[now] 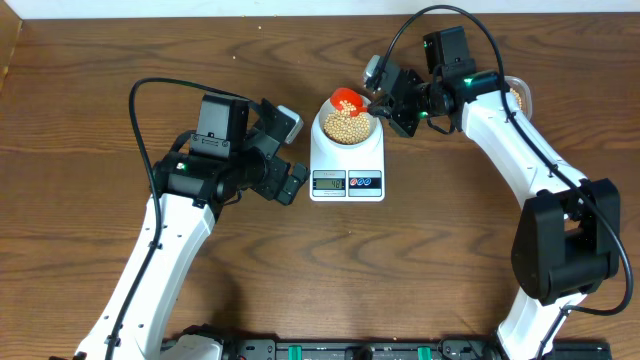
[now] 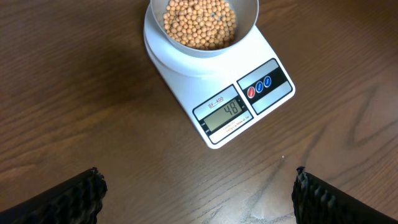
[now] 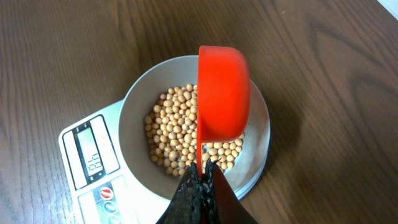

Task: Scoop item into bowl and weigh 50g on scale
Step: 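Tilt the scoop further to add a few more soybeans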

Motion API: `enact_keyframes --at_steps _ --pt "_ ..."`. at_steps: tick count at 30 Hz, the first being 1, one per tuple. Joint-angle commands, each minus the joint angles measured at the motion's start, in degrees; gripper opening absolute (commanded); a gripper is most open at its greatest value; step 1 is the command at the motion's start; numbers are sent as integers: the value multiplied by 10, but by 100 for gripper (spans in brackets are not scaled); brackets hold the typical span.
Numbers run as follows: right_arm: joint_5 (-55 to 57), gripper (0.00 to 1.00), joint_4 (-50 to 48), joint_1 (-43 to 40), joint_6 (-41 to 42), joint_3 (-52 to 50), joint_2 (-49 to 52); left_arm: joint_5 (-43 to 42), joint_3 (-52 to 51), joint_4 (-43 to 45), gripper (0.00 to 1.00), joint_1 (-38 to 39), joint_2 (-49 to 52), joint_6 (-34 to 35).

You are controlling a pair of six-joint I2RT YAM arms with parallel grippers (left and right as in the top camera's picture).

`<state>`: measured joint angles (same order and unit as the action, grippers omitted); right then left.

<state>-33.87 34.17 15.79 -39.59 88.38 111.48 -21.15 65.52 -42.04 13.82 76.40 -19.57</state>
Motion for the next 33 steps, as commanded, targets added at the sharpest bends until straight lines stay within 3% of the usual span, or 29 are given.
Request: enact_keyframes --at_steps 1,26,33 --pt "-12 1 -1 5 -10 8 -21 -7 7 -2 98 -2 4 -9" --pt "-32 1 -4 5 -27 8 -21 -7 7 -2 98 -2 4 -9" --pt "-36 1 2 3 76 8 -21 -7 7 -2 98 -2 4 -9"
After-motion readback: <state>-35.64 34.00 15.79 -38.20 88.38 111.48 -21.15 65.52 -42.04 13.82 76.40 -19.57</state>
